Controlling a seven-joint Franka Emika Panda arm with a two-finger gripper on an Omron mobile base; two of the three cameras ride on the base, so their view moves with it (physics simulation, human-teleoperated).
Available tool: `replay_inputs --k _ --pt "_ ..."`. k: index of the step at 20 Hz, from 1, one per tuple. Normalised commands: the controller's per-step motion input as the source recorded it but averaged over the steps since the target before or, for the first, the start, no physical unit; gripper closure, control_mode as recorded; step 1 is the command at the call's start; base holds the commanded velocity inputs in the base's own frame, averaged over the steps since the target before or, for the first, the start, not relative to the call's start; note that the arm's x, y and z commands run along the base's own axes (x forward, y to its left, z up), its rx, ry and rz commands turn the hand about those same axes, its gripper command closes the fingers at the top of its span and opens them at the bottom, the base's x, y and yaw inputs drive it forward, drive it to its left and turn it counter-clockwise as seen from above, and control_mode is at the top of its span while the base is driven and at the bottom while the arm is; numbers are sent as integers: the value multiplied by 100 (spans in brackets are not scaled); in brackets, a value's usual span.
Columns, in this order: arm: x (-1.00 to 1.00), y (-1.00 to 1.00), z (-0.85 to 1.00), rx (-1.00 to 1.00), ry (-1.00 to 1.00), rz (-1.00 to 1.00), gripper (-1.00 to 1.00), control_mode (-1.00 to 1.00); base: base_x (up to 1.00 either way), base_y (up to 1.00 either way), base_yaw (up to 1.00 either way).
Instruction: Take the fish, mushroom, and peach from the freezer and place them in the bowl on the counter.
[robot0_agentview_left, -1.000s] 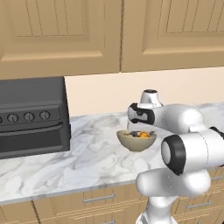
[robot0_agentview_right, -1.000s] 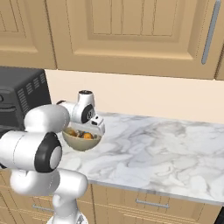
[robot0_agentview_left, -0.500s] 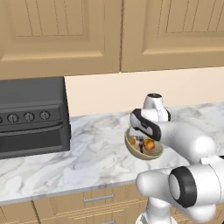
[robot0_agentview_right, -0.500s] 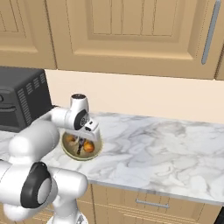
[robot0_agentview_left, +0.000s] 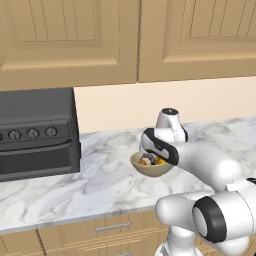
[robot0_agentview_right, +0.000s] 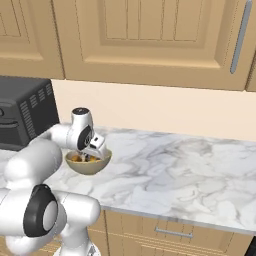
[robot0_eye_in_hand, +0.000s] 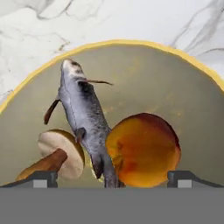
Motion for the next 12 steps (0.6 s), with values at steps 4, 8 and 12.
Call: replay_inputs --k 4,8,12 --pt "-30 0 76 0 -5 0 -100 -100 0 0 0" --pt "-71 0 68 0 0 0 -100 -100 0 0 0" --pt "-35 -24 0 0 -4 0 -100 -100 0 0 0"
